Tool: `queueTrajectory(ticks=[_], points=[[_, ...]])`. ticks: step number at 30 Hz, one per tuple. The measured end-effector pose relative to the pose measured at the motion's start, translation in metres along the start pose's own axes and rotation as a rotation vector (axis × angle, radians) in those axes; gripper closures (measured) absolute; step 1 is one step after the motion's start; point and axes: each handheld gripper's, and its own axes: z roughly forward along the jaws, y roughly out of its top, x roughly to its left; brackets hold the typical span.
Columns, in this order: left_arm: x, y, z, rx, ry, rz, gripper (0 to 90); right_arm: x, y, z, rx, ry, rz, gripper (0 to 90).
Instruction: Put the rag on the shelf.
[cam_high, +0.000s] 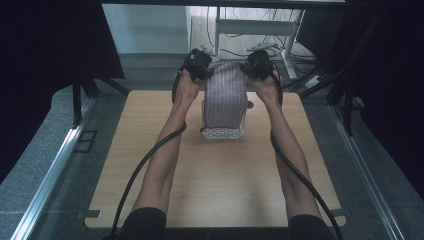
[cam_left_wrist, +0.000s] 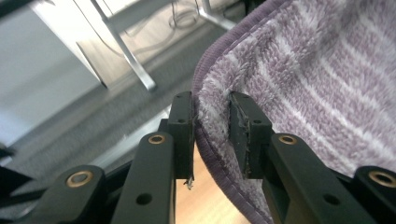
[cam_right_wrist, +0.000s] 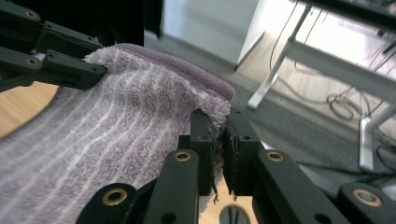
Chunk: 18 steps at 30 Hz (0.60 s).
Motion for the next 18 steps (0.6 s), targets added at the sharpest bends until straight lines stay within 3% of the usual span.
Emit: queueTrajectory(ticks=[5,7,9,13,18], points=[[0.001,-0.013,0.011,0.073,-0.037,-0.032,68.4,0.0,-0.015,0.013,0.063,0.046,0.017,79.4],[0.003,-0.019,0.015,0.116,-0.062,-0.067,59.2,0.0,-0.022,0.018,0.088,0.078,0.043,71.7],[0.003,-0.02,0.015,0.119,-0.066,-0.08,55.6,-0.001,-0.024,0.02,0.097,0.093,0.053,68.2],[0.005,-0.024,0.012,0.083,-0.113,-0.165,42.2,-0.003,-0.029,0.019,0.103,0.123,0.071,59.3],[0.005,-0.027,0.001,0.046,-0.159,-0.178,34.0,-0.003,-0.034,0.014,0.095,0.145,0.079,49.6]])
